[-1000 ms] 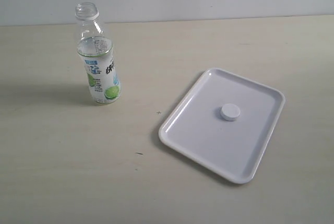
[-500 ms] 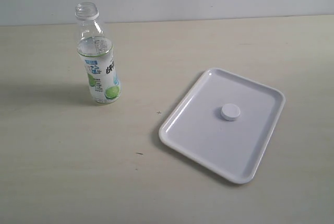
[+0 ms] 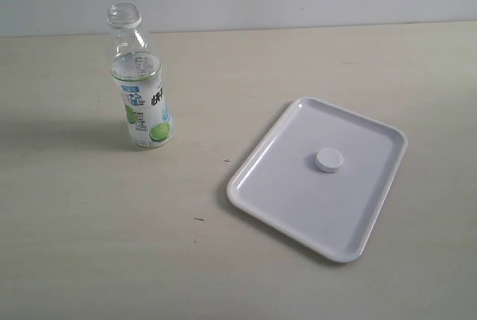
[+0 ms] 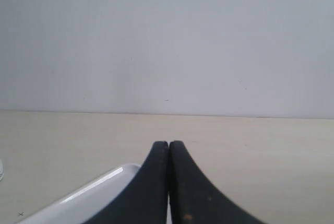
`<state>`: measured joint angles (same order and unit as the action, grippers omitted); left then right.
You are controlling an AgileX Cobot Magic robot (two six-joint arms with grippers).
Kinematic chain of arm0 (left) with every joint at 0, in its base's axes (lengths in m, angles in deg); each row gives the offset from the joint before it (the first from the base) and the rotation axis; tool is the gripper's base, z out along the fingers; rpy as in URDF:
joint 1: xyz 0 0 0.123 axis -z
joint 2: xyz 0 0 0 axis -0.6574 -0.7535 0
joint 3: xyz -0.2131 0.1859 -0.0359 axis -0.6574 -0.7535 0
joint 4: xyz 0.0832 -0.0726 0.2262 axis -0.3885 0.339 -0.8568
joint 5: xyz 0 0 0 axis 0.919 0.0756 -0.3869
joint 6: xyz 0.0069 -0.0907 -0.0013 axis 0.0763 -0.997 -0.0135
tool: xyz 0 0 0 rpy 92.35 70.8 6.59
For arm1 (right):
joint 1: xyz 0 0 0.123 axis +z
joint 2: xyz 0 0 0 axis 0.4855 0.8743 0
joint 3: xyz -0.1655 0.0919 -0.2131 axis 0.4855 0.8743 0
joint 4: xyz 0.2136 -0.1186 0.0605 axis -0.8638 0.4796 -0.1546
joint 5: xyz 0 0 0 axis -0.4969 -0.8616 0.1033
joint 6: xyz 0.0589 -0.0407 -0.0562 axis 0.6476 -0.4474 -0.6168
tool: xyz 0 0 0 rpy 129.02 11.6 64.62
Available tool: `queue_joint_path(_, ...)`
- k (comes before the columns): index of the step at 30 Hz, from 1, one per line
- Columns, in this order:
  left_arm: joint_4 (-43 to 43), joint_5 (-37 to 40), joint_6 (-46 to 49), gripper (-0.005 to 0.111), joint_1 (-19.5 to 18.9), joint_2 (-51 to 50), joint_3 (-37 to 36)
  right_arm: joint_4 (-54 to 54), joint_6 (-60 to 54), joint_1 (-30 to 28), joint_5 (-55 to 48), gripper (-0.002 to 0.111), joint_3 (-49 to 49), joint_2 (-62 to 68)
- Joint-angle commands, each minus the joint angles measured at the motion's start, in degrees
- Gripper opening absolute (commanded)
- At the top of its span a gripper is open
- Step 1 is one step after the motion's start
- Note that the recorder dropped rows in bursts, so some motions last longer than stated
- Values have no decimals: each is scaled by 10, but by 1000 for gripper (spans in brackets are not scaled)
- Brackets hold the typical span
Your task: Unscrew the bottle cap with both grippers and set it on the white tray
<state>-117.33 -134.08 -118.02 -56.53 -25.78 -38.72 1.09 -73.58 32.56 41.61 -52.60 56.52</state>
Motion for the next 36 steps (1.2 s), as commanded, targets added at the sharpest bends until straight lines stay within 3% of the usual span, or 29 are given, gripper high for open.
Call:
queue_joint_path(1, 3, 1, -6, 0, 1, -4, -2, -1, 2, -3, -1, 0, 3, -4)
queue_joint_path(9, 4, 2, -6, 0, 1, -4, -2, -1, 1, -3, 0, 0, 3, -4)
queue_joint_path(12, 4, 30, 62, 0, 0, -4, -2, -1, 1, -3, 0, 0, 3, -4)
queue_joint_path(17, 14, 50, 71, 0, 7, -4, -2, -8, 1, -3, -1, 0, 3, -4)
queue_joint_path(22, 103, 240, 65, 0, 83, 22, -2, -8, 1, -3, -2, 0, 3, -4)
queue_joint_path(26, 111, 397, 67, 0, 159, 37, -2, -8, 1, -3, -2, 0, 3, -4)
queue_joint_path(36, 108, 556, 76, 0, 276, 88, -2, -10, 1, -3, -2, 0, 3, -4)
